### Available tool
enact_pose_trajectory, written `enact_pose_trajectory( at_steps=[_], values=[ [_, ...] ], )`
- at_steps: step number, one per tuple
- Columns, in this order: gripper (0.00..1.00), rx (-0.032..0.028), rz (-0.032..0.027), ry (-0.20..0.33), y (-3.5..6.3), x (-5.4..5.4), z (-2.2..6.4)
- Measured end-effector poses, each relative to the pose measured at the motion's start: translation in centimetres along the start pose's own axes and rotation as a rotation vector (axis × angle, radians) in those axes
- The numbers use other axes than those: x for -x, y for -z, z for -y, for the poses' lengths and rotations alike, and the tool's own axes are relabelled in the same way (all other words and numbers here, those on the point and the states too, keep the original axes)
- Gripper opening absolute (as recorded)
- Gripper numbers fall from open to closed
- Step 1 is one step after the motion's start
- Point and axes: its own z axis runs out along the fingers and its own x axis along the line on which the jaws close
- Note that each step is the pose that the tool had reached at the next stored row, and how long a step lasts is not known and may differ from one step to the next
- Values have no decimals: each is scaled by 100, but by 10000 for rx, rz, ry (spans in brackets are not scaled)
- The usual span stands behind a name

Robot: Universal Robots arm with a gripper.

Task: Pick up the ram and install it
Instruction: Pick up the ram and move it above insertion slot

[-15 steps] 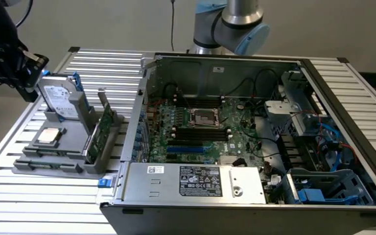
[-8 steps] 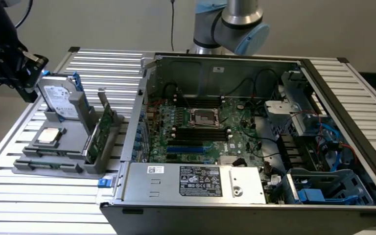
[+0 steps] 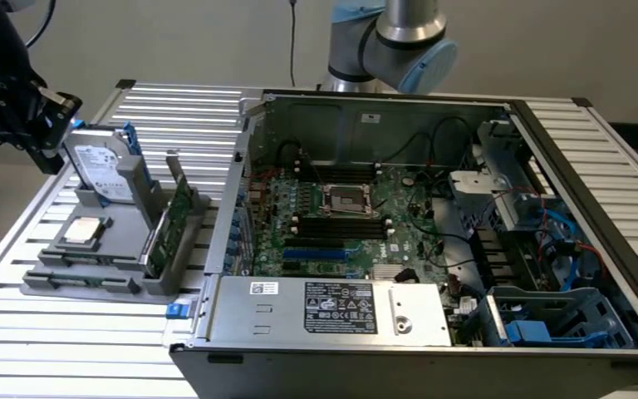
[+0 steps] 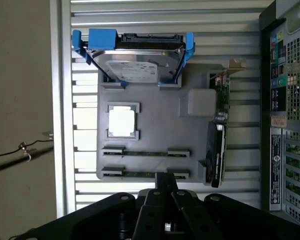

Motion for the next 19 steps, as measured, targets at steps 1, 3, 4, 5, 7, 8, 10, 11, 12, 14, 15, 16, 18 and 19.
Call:
enact_pose_trajectory(
  at_steps=[1, 3, 4, 5, 7, 8, 10, 11, 12, 14, 15, 16, 18, 19],
  values=[
    [11, 0, 0, 0, 0, 0, 0],
    [11, 34, 47, 6, -4, -19, 0],
    [11, 80, 78, 58, -7, -22, 1],
    [11, 150, 109, 111, -11, -27, 1],
    [11, 271, 128, 304, -20, -30, 2],
    [11, 289, 122, 483, -30, -30, 2],
    [11, 289, 99, 843, -50, -30, 3],
    [11, 289, 87, 1024, -58, -29, 4],
    [11, 287, 68, 1203, -62, -29, 4],
    [11, 286, 28, 1566, -72, -30, 4],
    [11, 284, 7, 1744, -76, -30, 5],
    [11, 281, -14, 1924, -79, -30, 5],
    [11, 276, -56, 2298, -87, -30, 5],
    [11, 273, -76, 2477, -91, -30, 5]
  ],
)
